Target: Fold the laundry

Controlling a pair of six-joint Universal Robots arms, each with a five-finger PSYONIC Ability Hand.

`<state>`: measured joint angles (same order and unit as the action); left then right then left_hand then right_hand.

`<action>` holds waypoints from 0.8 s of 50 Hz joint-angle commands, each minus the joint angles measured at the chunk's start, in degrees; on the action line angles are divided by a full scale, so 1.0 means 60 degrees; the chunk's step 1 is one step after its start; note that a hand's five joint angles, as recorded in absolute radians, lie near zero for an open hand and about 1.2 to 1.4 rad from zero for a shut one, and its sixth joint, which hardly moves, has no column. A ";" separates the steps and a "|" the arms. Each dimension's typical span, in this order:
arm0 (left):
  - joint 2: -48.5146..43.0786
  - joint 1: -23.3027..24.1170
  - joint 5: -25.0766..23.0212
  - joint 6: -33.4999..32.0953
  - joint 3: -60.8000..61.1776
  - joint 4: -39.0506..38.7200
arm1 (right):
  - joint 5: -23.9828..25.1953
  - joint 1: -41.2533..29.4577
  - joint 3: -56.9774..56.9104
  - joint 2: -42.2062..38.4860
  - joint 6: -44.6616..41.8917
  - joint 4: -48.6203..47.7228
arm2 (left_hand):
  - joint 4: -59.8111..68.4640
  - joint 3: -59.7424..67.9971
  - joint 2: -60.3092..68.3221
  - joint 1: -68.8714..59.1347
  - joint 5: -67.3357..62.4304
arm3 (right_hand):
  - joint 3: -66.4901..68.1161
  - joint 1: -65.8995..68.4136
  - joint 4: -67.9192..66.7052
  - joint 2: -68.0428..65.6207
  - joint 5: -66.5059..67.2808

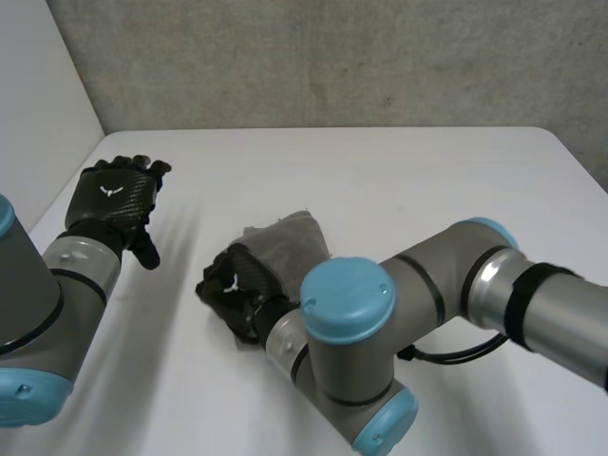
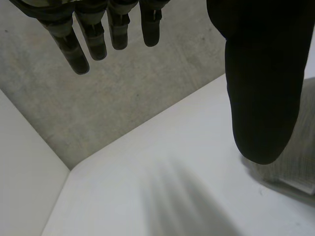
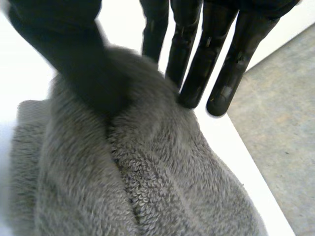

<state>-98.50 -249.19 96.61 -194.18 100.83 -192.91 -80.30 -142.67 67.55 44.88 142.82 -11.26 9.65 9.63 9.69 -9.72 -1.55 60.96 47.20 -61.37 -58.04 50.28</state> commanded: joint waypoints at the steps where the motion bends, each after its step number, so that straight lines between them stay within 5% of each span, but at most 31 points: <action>1: -0.0122 0.0047 -0.1144 0.0121 -0.0265 -0.0031 | -0.0838 0.0440 0.0151 0.1319 0.1019 0.0016 | 0.0290 0.0294 0.0283 -0.0279 0.0026 | -0.8494 -0.6199 0.8562 0.8007 -0.8380; 8: -0.0647 0.0543 -0.1233 0.1421 -0.1376 0.0013 | -0.0869 0.1598 0.0708 0.2962 0.4474 0.0249 | 0.0457 0.0461 0.0450 -0.0446 -0.0141 | -0.8494 -0.6199 0.8562 0.8007 -0.8380; 12: -0.1539 0.1173 -0.1218 0.2521 -0.2373 0.0377 | -0.0607 0.2536 0.0505 0.3069 0.5886 0.1651 | 0.0793 0.0797 0.0786 -0.0782 -0.0477 | -0.8494 -0.6199 0.8562 0.8007 -0.8380; 20: -0.3794 0.1629 -0.0664 0.2949 -0.3502 0.1754 | 0.0302 0.2933 -0.1017 0.1021 0.5874 0.3032 | 0.0991 0.0995 0.0984 -0.0980 -0.0675 | -0.8494 -0.6199 0.8562 0.8007 -0.8380; 30: -0.4707 0.1629 -0.0046 0.2846 -0.3475 0.1903 | 0.0201 0.2963 -0.2220 -0.1032 0.4266 0.3546 | 0.0767 0.0771 0.0760 -0.0756 -0.0451 | -0.8494 -0.6199 0.8562 0.8007 -0.8380; 40: -0.3857 0.1702 -0.0046 0.1513 -0.3313 0.1991 | 0.0068 0.3021 -0.2089 0.0255 0.3911 0.3502 | 0.0515 0.0518 0.0508 -0.0503 -0.0198 | -0.8494 -0.6199 0.8562 0.8007 -0.8380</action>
<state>-125.61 -239.17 96.54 -179.61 80.25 -181.11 -79.41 -124.85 53.93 39.39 166.45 10.19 11.99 12.00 11.94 -11.91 -2.17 11.69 10.86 -12.99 -12.41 2.68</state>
